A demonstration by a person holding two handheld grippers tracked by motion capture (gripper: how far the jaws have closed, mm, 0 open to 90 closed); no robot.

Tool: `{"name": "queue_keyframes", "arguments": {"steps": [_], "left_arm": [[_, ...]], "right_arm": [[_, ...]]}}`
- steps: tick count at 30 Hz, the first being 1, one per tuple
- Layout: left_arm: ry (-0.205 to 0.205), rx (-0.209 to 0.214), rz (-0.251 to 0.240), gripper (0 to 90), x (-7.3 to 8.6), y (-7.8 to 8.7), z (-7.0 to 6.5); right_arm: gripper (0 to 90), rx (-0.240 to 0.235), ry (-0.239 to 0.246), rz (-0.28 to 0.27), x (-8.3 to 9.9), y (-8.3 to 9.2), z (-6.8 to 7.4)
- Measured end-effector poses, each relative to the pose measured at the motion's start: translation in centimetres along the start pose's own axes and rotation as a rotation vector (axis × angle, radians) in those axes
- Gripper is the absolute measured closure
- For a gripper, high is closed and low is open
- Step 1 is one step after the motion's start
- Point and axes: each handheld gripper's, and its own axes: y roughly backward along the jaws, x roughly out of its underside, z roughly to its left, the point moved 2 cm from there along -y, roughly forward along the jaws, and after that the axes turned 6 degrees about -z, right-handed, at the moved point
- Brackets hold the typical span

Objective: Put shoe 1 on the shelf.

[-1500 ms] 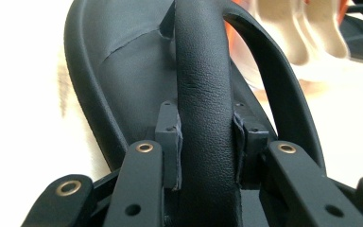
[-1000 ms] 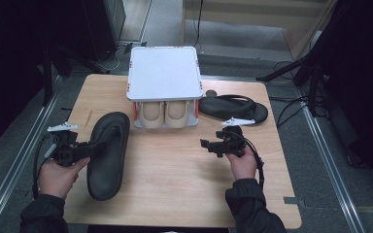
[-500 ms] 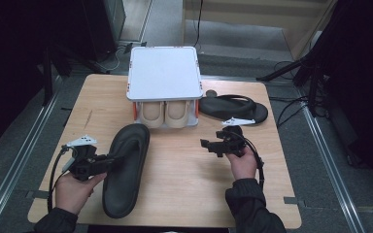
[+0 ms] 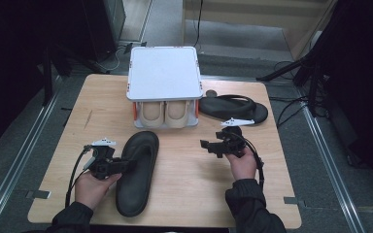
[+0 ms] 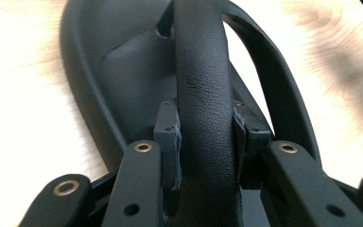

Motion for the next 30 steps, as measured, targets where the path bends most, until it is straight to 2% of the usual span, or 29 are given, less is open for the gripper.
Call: {"name": "queue_keyframes", "arguments": {"steps": [1,4,6,11,16,20,23,26,30], "left_arm": [[0.011,0.01,0.005,67.5,0.1,-0.4,-0.1],[-0.007,0.016,0.013,66.9,0.2,-0.7,-0.4],[0.001,0.019,0.006,65.8,0.1,-0.8,-0.5],[-0.023,-0.007,0.013,60.8,0.2,-1.1,-0.8],[-0.023,0.001,0.024,54.4,0.2,-1.3,-0.9],[-0.05,0.006,-0.022,49.8,-0.2,-0.4,-1.1],[-0.053,0.012,-0.022,46.8,-0.5,0.2,-1.1],[-0.054,0.019,-0.016,44.4,-0.7,0.8,-0.9],[-0.069,0.0,-0.034,43.9,-1.1,1.6,-0.3]], "right_arm": [[21.1,0.002,0.001,0.0,0.0,0.0,0.0],[21.0,0.002,-0.002,0.0,0.1,0.1,0.0],[21.1,0.004,-0.006,-0.002,0.1,0.2,0.0],[21.0,0.006,-0.004,0.0,0.2,0.2,0.0],[21.0,0.003,-0.006,-0.001,0.2,0.2,0.0],[20.7,-0.002,0.002,-0.013,0.1,0.4,-0.1],[20.3,0.009,-0.002,-0.013,0.1,0.4,-0.1],[20.1,-0.005,-0.009,-0.019,0.1,0.4,-0.1],[20.4,0.01,0.01,0.002,0.2,0.3,-0.2]]}}
